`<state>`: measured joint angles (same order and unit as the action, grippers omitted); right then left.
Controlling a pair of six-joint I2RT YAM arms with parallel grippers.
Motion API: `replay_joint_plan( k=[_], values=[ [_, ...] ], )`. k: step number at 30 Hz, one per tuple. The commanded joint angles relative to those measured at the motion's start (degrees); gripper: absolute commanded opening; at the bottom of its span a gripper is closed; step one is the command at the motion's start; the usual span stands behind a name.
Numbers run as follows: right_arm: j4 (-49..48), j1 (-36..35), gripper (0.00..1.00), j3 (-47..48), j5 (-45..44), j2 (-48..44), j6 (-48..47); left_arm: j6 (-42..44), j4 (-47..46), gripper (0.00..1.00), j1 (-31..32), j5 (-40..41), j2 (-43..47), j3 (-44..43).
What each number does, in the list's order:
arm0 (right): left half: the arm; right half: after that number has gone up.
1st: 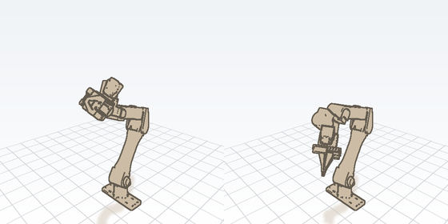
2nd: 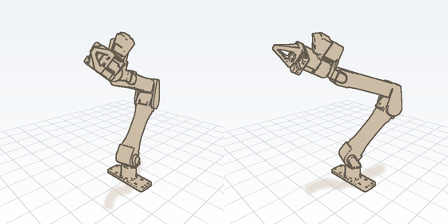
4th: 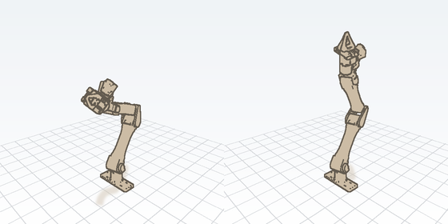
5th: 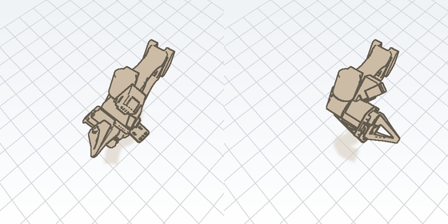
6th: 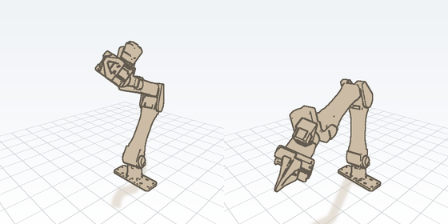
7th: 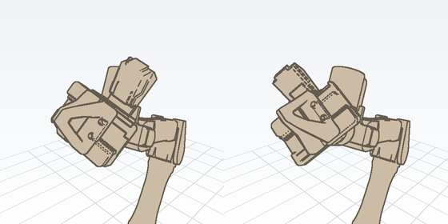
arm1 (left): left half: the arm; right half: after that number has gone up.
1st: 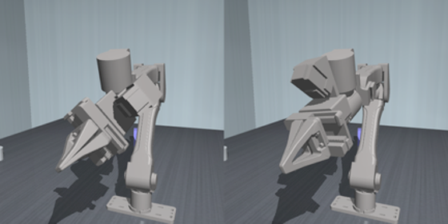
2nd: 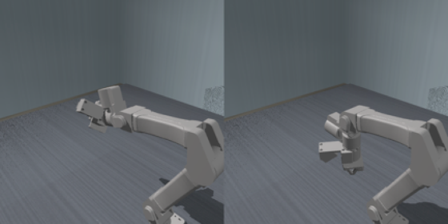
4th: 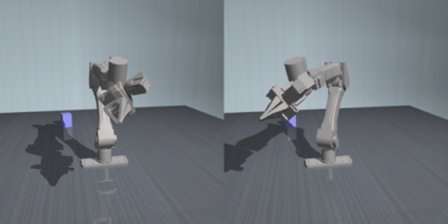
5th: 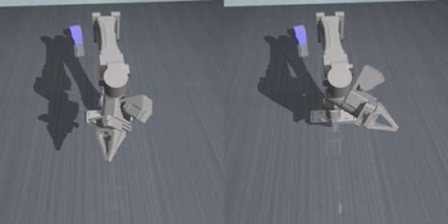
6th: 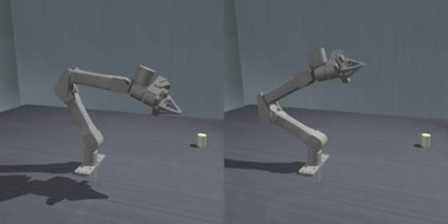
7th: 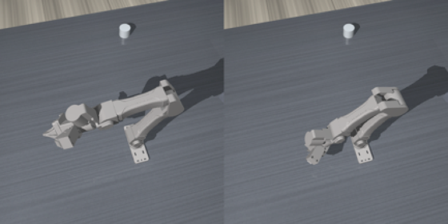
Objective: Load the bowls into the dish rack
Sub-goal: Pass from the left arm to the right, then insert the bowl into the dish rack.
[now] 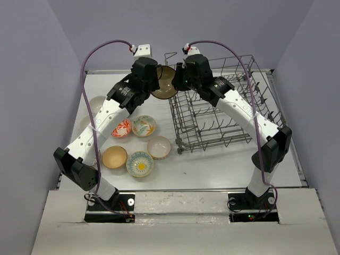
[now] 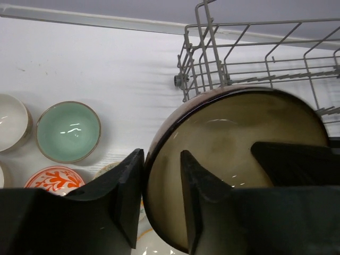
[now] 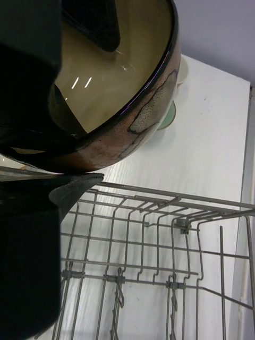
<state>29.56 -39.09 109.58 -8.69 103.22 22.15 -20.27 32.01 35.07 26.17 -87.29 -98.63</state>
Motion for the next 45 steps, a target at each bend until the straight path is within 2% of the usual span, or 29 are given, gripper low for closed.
replay_joint_plan(
  k=[1,2,5,8,11,17,21,24,26,28,32,34,39,43,45],
  values=[
    [-2.67,-1.25,0.01,-0.95,-1.94,-4.17,-2.11,-0.21,-7.75,0.47,1.58,0.37,1.24,-5.26],
    [-2.84,-1.25,0.01,-1.03,-2.38,-4.78,-2.37,-0.12,-7.75,0.54,1.75,0.37,1.24,-5.52],
    [-2.76,-1.25,0.01,-1.12,-4.31,-5.92,-3.08,0.41,-7.58,0.67,1.93,0.19,1.59,-6.40],
    [-2.75,-1.25,0.01,-1.21,-7.39,-6.80,-4.04,0.94,-7.84,0.74,2.02,0.11,2.82,-6.58],
    [-1.97,-1.25,0.01,-0.86,-14.32,-8.55,-6.41,1.72,-8.28,0.77,1.93,1.16,4.93,-5.44],
    [-0.12,5.33,0.01,-0.77,-26.28,-11.72,-10.36,3.40,-12.24,0.82,2.02,1.34,9.15,0.19],
    [0.06,12.10,0.01,-4.54,-30.77,-15.23,-11.34,3.92,-11.44,0.83,1.93,1.16,8.36,0.80],
    [0.06,14.39,0.01,-7.44,-35.94,-16.99,-14.22,2.79,-12.58,0.83,1.93,-0.59,9.06,3.61],
    [-0.64,15.27,0.01,-9.37,-42.35,-17.35,-17.91,2.52,-12.94,0.83,1.93,-2.18,9.59,5.54],
    [-2.83,16.85,0.01,-11.74,-49.62,-17.70,-21.35,3.22,-11.11,0.83,1.93,-2.97,9.42,5.90],
    [-20.62,19.23,0.01,-21.85,-56.08,-20.16,-38.27,3.84,-10.73,0.85,1.85,-2.71,11.95,10.54],
    [-25.06,21.59,0.01,-24.92,-57.75,-20.25,-42.52,2.96,-13.01,0.85,1.32,-4.80,14.41,13.28],
    [-28.95,26.51,0.01,-26.96,-58.55,-19.02,-49.39,0.50,-13.90,0.85,-2.81,-10.18,15.56,19.78],
    [-34.92,29.42,0.01,-30.56,-56.89,-19.72,-52.03,0.15,-18.12,0.85,-5.27,-14.65,18.20,26.03],
    [-39.56,30.30,0.01,-33.28,-56.62,-19.11,-56.76,0.15,-18.21,0.85,-5.27,-15.01,18.03,27.08]
  ],
)
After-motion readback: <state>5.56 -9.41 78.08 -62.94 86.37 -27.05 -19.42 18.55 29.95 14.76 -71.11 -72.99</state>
